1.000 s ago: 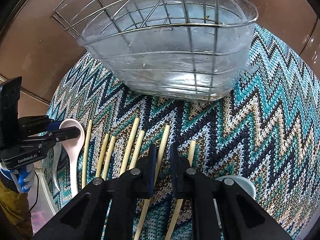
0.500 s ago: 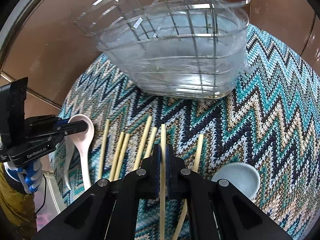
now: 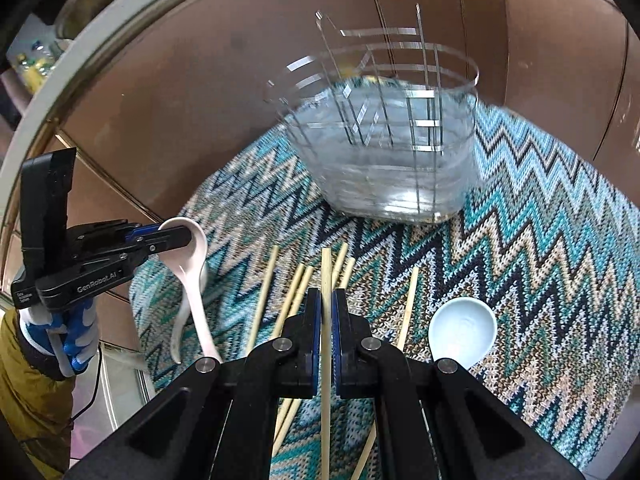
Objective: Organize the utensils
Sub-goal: 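Grasp the pale-pink spoon with the left tool while the right tool grasps a chopstick, then lift the spoon and chopstick and carry both toward the wire holder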
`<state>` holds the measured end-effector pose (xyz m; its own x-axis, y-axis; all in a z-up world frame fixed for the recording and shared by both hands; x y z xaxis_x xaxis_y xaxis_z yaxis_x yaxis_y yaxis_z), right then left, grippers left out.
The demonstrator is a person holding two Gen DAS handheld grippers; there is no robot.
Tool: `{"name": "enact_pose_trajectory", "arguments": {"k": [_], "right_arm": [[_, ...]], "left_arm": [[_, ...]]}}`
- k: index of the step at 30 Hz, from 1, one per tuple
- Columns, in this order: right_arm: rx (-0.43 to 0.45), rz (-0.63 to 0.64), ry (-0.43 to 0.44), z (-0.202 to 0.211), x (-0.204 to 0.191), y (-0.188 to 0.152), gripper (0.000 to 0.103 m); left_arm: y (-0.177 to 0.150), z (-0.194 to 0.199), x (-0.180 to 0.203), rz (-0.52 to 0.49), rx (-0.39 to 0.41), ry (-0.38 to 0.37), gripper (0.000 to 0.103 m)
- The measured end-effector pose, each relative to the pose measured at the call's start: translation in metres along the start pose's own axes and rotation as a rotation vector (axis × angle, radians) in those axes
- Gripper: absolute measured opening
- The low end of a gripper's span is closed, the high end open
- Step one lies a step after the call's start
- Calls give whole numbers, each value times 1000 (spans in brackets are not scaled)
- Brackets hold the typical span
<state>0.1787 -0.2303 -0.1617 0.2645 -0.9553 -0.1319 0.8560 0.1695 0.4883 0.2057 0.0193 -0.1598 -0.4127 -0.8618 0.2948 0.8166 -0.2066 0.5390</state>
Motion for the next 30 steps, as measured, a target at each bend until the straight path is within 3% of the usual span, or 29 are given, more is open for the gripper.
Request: {"name": "enact_pose_trajectory", "arguments": {"k": [5,15,30], "right_arm": [[79,16,9,34,-5,0,5],[176,36,17,64,-22,3,5],[276,64,14,110,-34,12,5]], "left_arm": [[2,25,7,-1,55,21,10],[5,57,21,-32,127,55,10],[19,87,23,-30,215,85,10]]}}
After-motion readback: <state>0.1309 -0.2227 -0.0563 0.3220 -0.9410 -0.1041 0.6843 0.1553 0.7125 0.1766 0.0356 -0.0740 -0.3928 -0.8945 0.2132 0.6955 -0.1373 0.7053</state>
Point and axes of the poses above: each gripper's, at about its wrist camera, not at the fingertips, and z roughly against the way its jaws point, x to its right, y to its top, the point moved 2 cm from there along -z, roughly the way its jaws point, and after that the axes turned 12 degrees about -y, right-handed, at the moved point
